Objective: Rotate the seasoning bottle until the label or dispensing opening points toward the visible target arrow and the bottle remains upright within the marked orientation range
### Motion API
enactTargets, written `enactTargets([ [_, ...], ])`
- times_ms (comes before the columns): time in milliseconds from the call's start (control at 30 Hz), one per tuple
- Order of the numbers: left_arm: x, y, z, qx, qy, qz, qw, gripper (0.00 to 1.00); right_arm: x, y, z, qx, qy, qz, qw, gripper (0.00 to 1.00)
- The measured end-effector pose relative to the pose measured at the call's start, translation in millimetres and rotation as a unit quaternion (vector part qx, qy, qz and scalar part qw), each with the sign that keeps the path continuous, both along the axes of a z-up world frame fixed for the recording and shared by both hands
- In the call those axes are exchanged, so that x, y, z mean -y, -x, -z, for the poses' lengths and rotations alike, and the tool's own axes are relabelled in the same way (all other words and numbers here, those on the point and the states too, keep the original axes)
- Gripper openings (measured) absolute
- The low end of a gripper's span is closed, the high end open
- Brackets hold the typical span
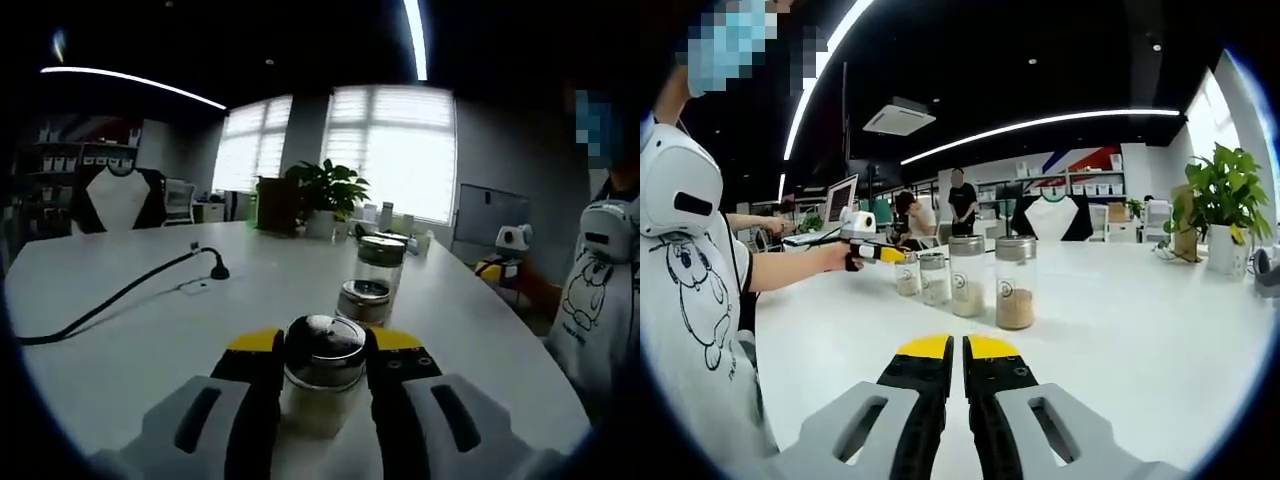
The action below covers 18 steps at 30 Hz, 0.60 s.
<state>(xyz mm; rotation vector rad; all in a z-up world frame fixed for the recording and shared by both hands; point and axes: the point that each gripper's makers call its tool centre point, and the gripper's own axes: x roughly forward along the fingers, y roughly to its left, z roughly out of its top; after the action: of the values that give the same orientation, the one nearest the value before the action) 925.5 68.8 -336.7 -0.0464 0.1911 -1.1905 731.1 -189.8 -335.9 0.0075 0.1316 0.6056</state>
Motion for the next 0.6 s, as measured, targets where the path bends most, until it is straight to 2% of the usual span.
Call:
enactTargets([
  [100, -1.0, 0.0, 0.8, 0.009, 0.001, -0.015, 0.9998, 0.36, -0.8, 0.1, -1.0, 0.001, 0.002, -0.001, 1.0000, 0.01],
  [200, -1.4, 3.2, 0.0, 0.001, 0.009, -0.026, 0.9996, 0.41, -0.9, 0.4, -2.3, 0.003, 0.002, -0.001, 1.0000, 0.01],
  [333, -9.1, -4.0, -7.3, 0.019, 0.018, -0.085, 0.9961, 0.47, -0.8, 0.1, -3.2, 0.005, 0.002, 0.000, 1.0000, 0.01],
  [467, -7.4, 2.1, -10.4, 0.031, 0.014, -0.101, 0.9943, 0.49, -2.6, -0.3, -5.3, 0.008, 0.001, -0.002, 1.0000, 0.01],
  [600, -16.6, -5.0, -10.4, 0.059, -0.010, -0.155, 0.9861, 0.48, -3.5, -1.1, -6.8, 0.010, -0.001, -0.002, 0.9999, 0.01],
])
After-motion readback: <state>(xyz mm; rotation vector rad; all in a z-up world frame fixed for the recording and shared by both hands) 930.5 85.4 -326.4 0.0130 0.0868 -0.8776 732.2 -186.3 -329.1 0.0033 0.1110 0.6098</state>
